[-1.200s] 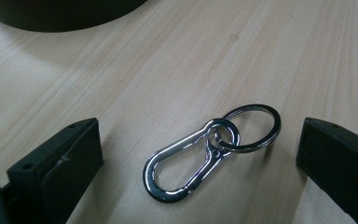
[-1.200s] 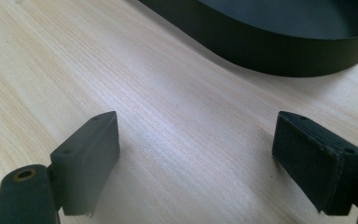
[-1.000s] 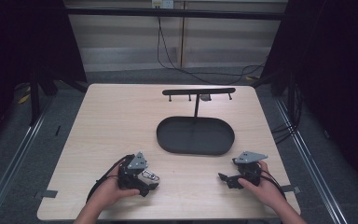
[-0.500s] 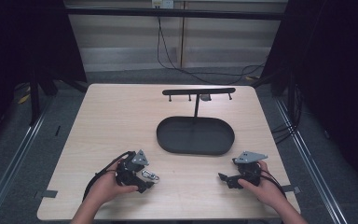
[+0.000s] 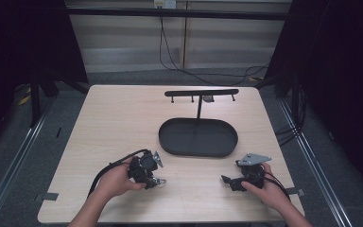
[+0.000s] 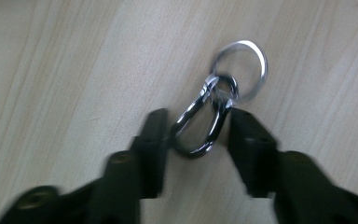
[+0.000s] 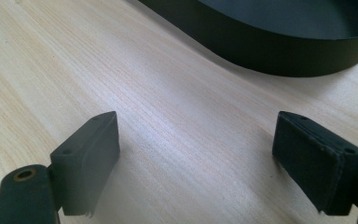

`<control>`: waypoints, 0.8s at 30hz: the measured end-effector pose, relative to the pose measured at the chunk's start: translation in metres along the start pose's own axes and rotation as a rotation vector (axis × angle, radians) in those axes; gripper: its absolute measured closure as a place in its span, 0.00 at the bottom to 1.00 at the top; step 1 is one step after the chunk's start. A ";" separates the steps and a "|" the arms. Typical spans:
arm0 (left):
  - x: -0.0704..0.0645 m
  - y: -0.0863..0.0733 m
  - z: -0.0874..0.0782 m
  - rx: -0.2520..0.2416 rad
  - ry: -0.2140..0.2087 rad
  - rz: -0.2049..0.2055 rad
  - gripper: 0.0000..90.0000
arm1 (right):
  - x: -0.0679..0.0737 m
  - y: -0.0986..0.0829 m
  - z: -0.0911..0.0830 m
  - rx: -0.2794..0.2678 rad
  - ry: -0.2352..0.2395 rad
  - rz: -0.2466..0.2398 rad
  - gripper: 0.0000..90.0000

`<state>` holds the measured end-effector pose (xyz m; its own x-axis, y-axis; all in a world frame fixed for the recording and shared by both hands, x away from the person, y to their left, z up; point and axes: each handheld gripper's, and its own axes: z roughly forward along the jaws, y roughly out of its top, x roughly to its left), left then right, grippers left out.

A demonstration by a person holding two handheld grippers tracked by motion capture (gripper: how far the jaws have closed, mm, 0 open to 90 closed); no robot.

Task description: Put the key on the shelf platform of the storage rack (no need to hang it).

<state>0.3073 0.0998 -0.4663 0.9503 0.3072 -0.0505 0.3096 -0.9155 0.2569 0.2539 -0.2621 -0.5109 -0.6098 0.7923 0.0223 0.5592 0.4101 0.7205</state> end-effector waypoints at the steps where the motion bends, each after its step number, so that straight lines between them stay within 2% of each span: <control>1: 0.000 0.003 0.000 0.025 0.000 -0.010 0.74 | 0.000 0.000 0.000 0.000 0.000 0.000 0.16; 5: -0.002 0.012 0.001 0.090 0.001 -0.031 0.75 | 0.000 0.000 0.000 0.000 0.000 0.000 0.16; 6: -0.002 0.012 0.001 0.094 -0.009 -0.057 0.75 | 0.000 0.000 0.000 0.000 0.000 0.000 0.16; 8: 0.000 0.013 0.001 0.104 -0.022 -0.062 0.75 | 0.000 0.000 0.000 0.000 0.000 0.000 0.16; 10: 0.002 0.013 0.000 0.114 -0.032 -0.087 0.75 | 0.000 0.000 0.000 0.000 0.000 0.000 0.16; 15: 0.004 0.014 -0.006 0.108 -0.043 -0.117 0.75 | 0.000 0.000 0.000 0.000 0.000 0.000 0.16; 16: 0.006 0.014 -0.009 0.100 -0.052 -0.141 0.75 | 0.000 0.000 0.000 0.000 0.000 0.000 0.16; 21: 0.009 0.018 -0.017 0.106 -0.050 -0.159 0.75 | 0.000 0.000 0.000 0.000 0.000 0.000 0.16; 24: 0.012 0.021 -0.022 0.107 -0.067 -0.180 0.75 | 0.000 0.000 0.000 0.000 0.000 0.000 0.16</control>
<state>0.3243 0.0898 -0.4401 0.8784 0.4534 -0.1511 0.4727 -0.8709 0.1347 0.2539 -0.2621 -0.5109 -0.6099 0.7922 0.0222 0.5591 0.4102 0.7205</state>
